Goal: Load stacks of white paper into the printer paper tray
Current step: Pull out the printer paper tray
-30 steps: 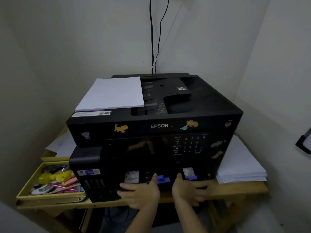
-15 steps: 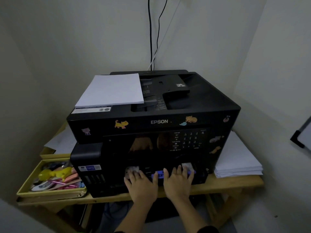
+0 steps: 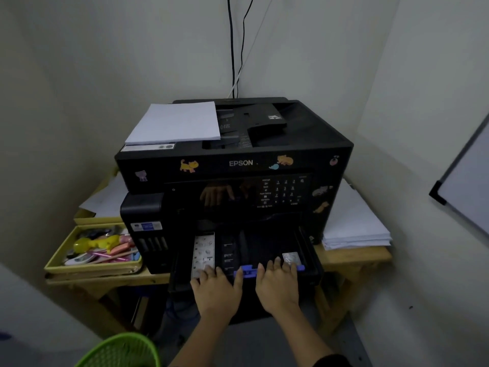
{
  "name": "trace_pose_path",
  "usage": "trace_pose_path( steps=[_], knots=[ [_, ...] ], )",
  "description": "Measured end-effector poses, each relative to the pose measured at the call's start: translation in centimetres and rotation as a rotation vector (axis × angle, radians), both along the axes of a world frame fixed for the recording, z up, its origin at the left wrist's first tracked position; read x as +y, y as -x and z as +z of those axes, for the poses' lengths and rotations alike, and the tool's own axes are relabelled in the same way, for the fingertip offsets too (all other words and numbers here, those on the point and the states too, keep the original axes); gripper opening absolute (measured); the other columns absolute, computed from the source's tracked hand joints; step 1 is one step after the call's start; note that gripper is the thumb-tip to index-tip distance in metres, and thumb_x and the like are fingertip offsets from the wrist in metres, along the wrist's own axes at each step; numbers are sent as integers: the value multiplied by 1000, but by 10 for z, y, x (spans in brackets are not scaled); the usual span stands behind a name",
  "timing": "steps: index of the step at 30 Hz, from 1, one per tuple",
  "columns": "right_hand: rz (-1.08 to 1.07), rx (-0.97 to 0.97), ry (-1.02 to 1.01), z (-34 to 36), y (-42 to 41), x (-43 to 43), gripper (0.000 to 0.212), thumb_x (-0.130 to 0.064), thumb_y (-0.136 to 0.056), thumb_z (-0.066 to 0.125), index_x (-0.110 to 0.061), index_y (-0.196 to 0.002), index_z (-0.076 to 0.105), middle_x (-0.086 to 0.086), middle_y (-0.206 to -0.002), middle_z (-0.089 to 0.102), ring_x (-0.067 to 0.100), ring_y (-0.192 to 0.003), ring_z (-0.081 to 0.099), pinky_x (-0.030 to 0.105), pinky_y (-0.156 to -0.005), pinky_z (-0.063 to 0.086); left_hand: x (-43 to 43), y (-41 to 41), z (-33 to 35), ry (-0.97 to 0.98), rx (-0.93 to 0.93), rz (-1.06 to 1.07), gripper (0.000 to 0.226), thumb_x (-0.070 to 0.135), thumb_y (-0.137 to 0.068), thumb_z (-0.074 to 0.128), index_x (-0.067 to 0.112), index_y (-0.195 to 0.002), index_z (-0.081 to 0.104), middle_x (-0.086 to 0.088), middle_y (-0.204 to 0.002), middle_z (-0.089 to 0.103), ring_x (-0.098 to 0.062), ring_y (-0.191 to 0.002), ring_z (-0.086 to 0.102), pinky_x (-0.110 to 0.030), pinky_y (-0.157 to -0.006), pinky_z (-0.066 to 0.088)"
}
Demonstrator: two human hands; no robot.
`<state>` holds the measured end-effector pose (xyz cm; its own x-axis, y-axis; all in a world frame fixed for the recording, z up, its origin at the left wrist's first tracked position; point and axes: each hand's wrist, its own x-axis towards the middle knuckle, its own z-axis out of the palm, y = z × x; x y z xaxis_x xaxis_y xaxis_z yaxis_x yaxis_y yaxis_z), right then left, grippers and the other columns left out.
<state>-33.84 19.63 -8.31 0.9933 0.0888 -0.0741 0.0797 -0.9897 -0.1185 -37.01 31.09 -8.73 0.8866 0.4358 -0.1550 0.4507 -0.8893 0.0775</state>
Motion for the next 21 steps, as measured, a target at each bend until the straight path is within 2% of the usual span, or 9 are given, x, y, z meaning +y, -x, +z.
trace_pose_path(
  steps=[2, 4, 9, 14, 16, 18, 19, 21],
  knots=[
    [21, 46, 60, -4, 17, -5, 78, -36, -85, 7, 3, -101, 73, 23, -111, 70, 37, -104, 67, 52, -98, 45, -5, 16, -2, -10, -7, 3, 76, 63, -93, 15, 12, -142, 42, -11, -152, 36, -27, -141, 30, -42, -112, 23],
    [32, 21, 88, -11, 33, -11, 65, -31, -85, 21, 2, -80, 77, 20, -91, 76, 34, -85, 72, 50, -84, 53, -10, 33, -4, -30, -23, 7, 74, 63, -92, 16, 13, -136, 49, -9, -147, 43, -27, -137, 36, -40, -109, 27],
    [22, -17, 30, -12, 66, -28, 56, -27, -80, 31, 1, -67, 77, 18, -77, 76, 32, -71, 73, 45, -73, 58, -22, 68, -9, -26, -55, 20, 74, 65, -91, 17, 13, -128, 56, -8, -141, 49, -27, -133, 41, -39, -107, 31],
    [46, -7, 10, -12, 82, -39, 60, -27, -81, 26, 3, -73, 76, 21, -83, 76, 33, -76, 72, 45, -77, 57, -29, 91, -7, -7, -84, 3, 71, 63, -92, 19, 13, -127, 56, -7, -139, 52, -26, -131, 43, -38, -108, 31],
    [82, -13, 34, -9, 89, -40, 72, -30, -82, 11, 4, -92, 74, 24, -103, 72, 35, -97, 69, 48, -91, 50, -30, 97, -5, -10, -75, -7, 71, 63, -93, 19, 13, -125, 58, -7, -138, 53, -25, -129, 46, -37, -106, 33],
    [146, -93, 29, -11, 91, -41, 87, -32, -79, -6, 3, -114, 66, 24, -126, 62, 34, -118, 57, 47, -105, 38, -29, 101, -3, -13, -90, -16, 70, 63, -93, 19, 13, -120, 60, -6, -133, 57, -24, -126, 49, -36, -104, 34],
    [146, -94, 9, -9, 93, -42, 87, -32, -80, -8, 2, -119, 63, 23, -131, 58, 33, -123, 53, 45, -108, 34, -27, 102, -2, -13, -97, -19, 69, 62, -93, 20, 13, -117, 61, -6, -131, 58, -23, -123, 51, -35, -103, 35],
    [136, -82, 10, -2, 96, -42, 69, -31, -93, 6, 1, -125, 58, 21, -138, 53, 32, -128, 48, 44, -112, 29, -25, 104, -1, -10, -108, -26, 68, 62, -93, 21, 13, -115, 61, -6, -128, 60, -22, -121, 53, -34, -102, 36]
  ],
)
